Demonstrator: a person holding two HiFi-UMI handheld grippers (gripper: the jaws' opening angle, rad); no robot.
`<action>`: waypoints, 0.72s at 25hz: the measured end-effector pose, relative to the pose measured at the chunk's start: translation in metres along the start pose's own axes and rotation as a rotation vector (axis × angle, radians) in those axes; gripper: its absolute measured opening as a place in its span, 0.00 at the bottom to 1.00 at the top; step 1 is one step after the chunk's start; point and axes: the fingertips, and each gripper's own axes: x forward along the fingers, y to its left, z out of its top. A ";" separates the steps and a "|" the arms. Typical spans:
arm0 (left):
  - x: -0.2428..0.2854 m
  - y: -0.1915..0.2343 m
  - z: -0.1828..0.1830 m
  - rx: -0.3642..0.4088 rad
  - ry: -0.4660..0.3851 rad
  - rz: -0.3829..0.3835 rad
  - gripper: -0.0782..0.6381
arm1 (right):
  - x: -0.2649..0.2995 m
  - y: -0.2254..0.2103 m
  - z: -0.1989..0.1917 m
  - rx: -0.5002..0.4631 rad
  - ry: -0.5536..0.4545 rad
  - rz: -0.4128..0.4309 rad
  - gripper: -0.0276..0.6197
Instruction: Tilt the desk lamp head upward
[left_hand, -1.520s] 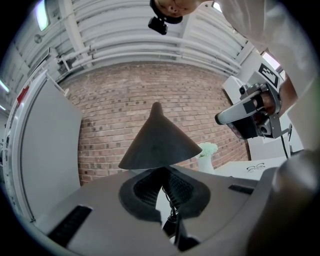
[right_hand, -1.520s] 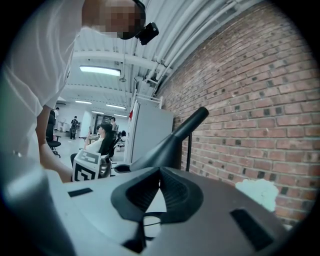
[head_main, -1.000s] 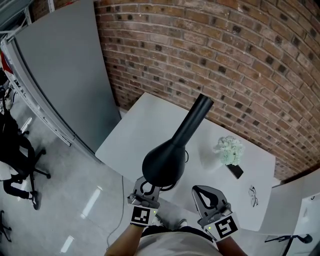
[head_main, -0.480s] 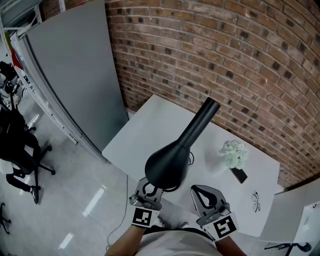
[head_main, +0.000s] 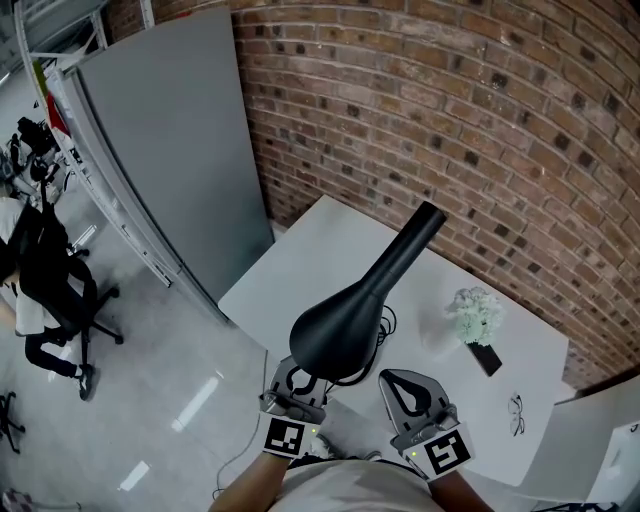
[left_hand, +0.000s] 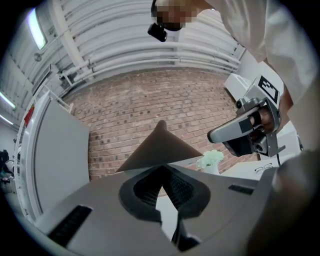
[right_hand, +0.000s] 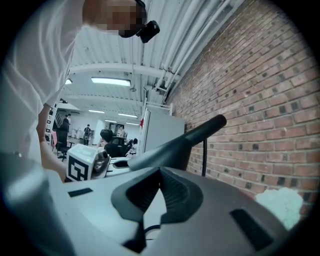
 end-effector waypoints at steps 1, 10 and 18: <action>-0.001 0.000 0.002 0.003 -0.001 0.004 0.12 | 0.000 0.000 0.000 -0.005 -0.001 0.007 0.07; -0.008 0.008 0.018 0.018 0.006 0.042 0.12 | 0.004 0.001 0.006 -0.036 -0.016 0.063 0.07; -0.007 0.008 0.028 0.032 0.026 0.060 0.12 | 0.007 -0.006 0.024 -0.007 -0.056 0.085 0.07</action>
